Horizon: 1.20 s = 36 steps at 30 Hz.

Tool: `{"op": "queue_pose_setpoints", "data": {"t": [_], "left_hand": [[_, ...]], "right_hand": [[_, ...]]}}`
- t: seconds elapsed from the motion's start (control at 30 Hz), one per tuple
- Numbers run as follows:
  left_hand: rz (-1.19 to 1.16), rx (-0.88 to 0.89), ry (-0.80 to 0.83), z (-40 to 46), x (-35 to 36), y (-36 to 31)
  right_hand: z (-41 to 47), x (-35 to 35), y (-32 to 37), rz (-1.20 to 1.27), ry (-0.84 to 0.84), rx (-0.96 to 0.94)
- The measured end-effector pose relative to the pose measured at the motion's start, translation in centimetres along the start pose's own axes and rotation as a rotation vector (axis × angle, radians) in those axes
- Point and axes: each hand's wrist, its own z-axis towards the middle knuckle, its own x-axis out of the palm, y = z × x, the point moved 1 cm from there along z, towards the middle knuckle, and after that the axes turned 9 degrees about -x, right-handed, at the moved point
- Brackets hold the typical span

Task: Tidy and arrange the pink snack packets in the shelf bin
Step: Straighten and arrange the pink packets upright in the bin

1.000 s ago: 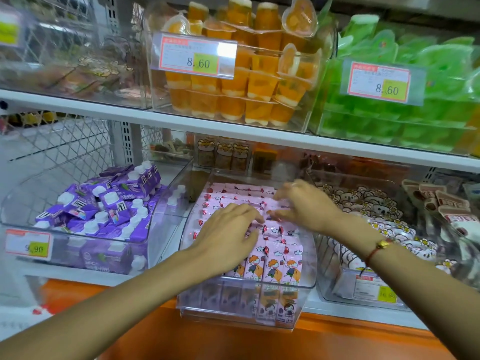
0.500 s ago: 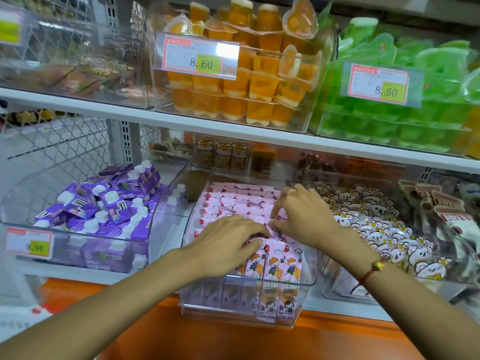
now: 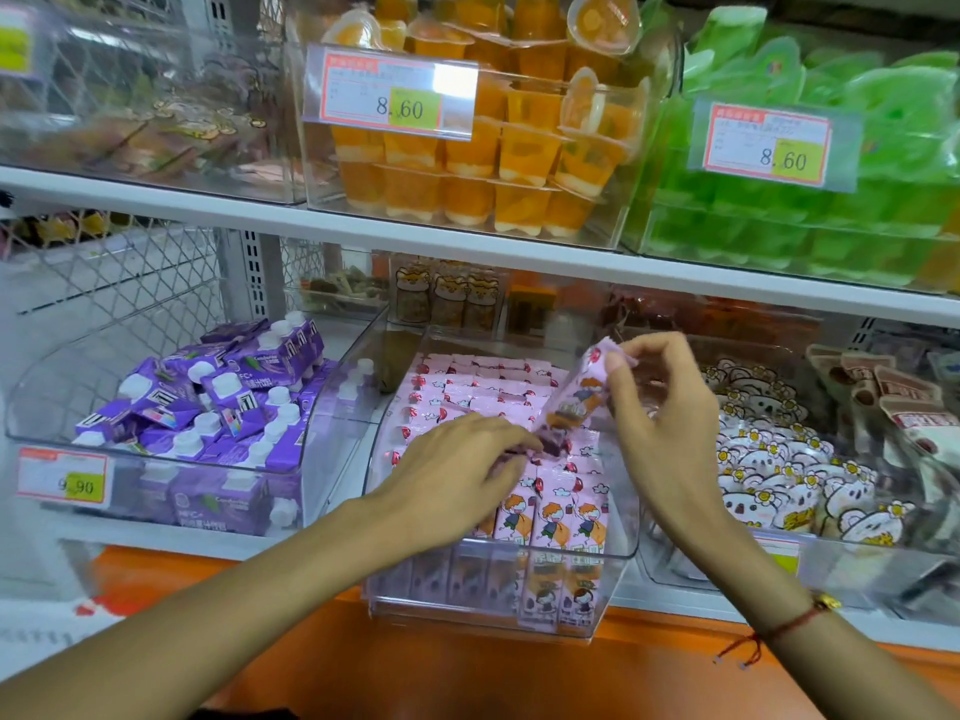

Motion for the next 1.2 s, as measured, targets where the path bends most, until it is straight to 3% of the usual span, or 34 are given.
{"op": "queue_pose_setpoints", "data": {"t": [0.1,0.17,0.27,0.37,0.57,0.77,1.0,1.1,1.2], "left_hand": [[-0.225,-0.106,-0.230,-0.2,-1.0,-0.5],[-0.341,-0.098,-0.331,-0.2,-1.6,-1.1],[-0.277,-0.056,-0.326,-0.5,-1.9,-1.9],[-0.175,-0.069,-0.340,-0.8,-1.6,-2.1],[-0.295,-0.121,-0.358,-1.0,-1.7,-1.9],[-0.474,-0.156,-0.222,-1.1,-1.2,-1.9],[-0.411,-0.102,-0.282,-1.1,-1.2,-2.1],[-0.483,-0.134,-0.244,-1.1,-1.0,-1.9],[-0.695,-0.200,-0.142,-0.9,-1.2,-2.3]], "right_hand": [[0.0,-0.5,1.0,0.134,-0.166,0.020],[0.1,-0.6,1.2,0.233,-0.188,0.145],[-0.3,0.1,0.8,0.372,-0.059,0.432],[-0.7,0.6,0.8,0.395,-0.003,0.537],[-0.4,0.7,0.9,0.482,-0.006,0.567],[-0.7,0.8,1.2,0.473,0.230,0.490],[-0.6,0.6,1.6,0.439,0.041,0.339],[-0.7,0.5,1.7,0.395,0.082,0.323],[-0.8,0.4,1.6,0.367,0.171,0.355]]}}
